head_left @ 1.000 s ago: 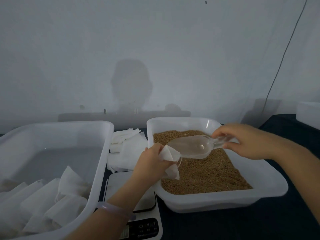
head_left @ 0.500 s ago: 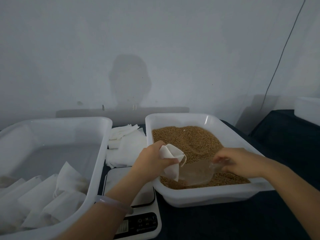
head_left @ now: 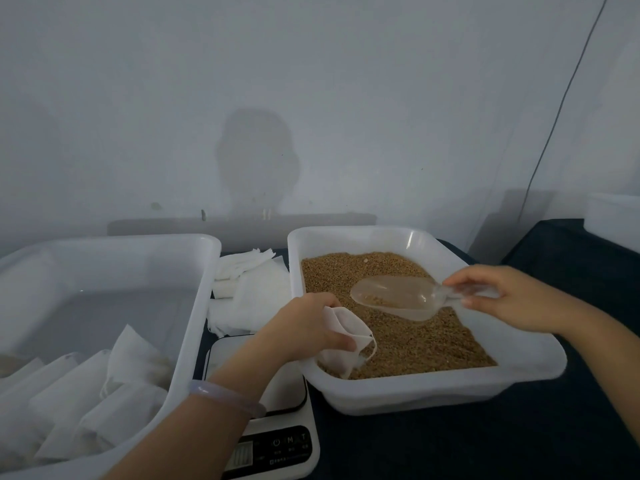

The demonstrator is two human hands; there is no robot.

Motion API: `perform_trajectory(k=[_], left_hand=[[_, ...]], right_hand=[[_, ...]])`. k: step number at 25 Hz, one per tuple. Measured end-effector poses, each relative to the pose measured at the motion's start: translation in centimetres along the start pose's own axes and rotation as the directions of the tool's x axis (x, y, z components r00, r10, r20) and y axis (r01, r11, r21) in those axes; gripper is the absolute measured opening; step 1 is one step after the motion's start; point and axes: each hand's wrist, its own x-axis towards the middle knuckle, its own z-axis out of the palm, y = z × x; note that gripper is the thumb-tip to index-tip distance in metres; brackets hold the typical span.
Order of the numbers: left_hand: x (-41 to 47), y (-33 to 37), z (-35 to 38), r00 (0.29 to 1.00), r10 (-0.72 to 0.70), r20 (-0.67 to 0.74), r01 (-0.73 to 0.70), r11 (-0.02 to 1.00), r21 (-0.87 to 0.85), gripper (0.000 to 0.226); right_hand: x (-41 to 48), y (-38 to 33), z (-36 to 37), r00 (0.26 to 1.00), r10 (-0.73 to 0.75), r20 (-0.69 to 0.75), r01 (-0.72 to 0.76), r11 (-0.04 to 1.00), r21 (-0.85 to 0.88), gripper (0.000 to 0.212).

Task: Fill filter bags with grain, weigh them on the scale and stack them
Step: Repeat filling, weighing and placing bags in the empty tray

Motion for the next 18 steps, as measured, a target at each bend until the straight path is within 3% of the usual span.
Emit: perform_trajectory(k=[3,9,18], left_hand=[[0.1,0.1,0.1,1.0,-0.021,0.003,0.021,0.999,0.038,0.047],[0.3,0.1,0.2,1.0,-0.027,-0.002,0.027,0.997,0.07,0.055],[-0.1,0.2,0.2,1.0,-0.006,-0.023,0.007,1.0,0.003,0.059]], right_hand=[[-0.1,-1.5,-1.4,0.997,-0.077,-0.033,0.075,0.996,-0.041,0.034],[0.4,-4.0,-2.2,0.979,-0.199,-0.041,0.166,0.901,-0.402,0.032],[0.8,-5.6,-1.8,0.901,-0.412,-0.139,0.266,0.775,-0.573,0.034]])
